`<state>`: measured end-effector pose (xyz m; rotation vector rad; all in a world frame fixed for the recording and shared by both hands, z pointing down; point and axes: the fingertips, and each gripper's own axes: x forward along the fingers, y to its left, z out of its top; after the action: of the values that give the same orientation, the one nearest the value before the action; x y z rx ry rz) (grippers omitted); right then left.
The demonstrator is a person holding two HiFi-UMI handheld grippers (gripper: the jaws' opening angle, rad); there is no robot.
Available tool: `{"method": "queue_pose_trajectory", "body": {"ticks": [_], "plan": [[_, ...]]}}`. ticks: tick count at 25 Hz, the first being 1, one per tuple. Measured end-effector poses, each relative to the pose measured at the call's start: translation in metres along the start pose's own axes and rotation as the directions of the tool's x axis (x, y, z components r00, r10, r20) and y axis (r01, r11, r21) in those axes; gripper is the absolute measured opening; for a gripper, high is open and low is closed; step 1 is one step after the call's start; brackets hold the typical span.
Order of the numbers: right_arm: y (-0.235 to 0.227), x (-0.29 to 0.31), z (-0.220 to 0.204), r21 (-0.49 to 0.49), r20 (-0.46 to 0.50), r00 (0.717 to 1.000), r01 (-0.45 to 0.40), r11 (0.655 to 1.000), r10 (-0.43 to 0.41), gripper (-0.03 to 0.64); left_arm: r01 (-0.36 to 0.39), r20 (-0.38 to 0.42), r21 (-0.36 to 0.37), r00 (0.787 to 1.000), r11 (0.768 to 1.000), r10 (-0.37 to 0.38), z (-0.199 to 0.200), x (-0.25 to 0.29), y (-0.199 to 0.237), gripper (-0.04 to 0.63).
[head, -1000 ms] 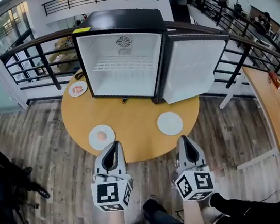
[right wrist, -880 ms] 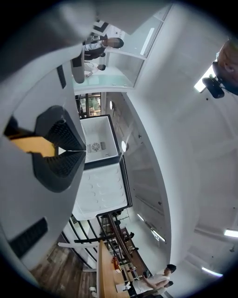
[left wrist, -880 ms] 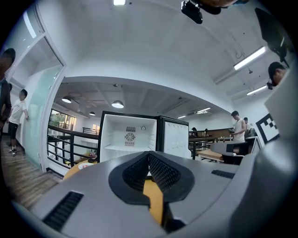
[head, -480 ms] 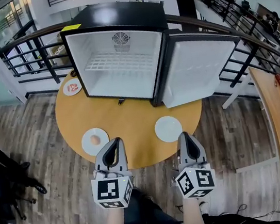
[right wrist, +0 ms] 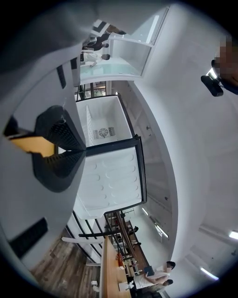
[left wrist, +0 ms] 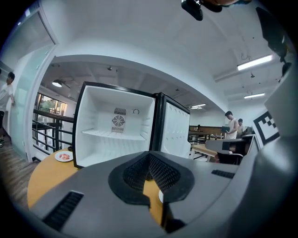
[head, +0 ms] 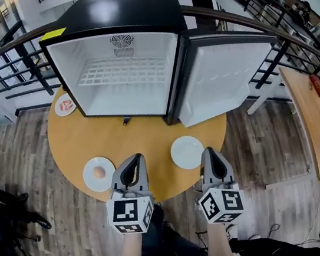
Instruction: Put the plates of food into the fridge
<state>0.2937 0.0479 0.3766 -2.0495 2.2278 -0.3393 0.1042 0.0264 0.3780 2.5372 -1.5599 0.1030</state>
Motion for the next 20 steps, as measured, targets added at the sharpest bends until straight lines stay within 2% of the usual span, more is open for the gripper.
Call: {"method": "queue_pose_trajectory", "body": {"ticks": [6, 11, 20], "plan": [[-0.007, 0.040, -0.009, -0.004, -0.036, 0.999, 0.038, 0.999, -0.038, 0.014, 0.031, -0.038, -0.025, 0.999, 0.999, -0.032, -0.005, 0.044, 0.018, 0.008], [-0.020, 0.059, -0.036, 0.018, -0.091, 0.992, 0.093, 0.996, -0.091, 0.014, 0.070, -0.095, -0.034, 0.993, 0.997, -0.073, -0.027, 0.068, 0.022, 0.008], [-0.067, 0.055, -0.100, 0.126, -0.226, 0.958, 0.207, 0.970, -0.175, 0.014, 0.137, -0.209, -0.064, 0.967, 0.989, -0.147, -0.069, 0.096, 0.012, 0.008]]}}
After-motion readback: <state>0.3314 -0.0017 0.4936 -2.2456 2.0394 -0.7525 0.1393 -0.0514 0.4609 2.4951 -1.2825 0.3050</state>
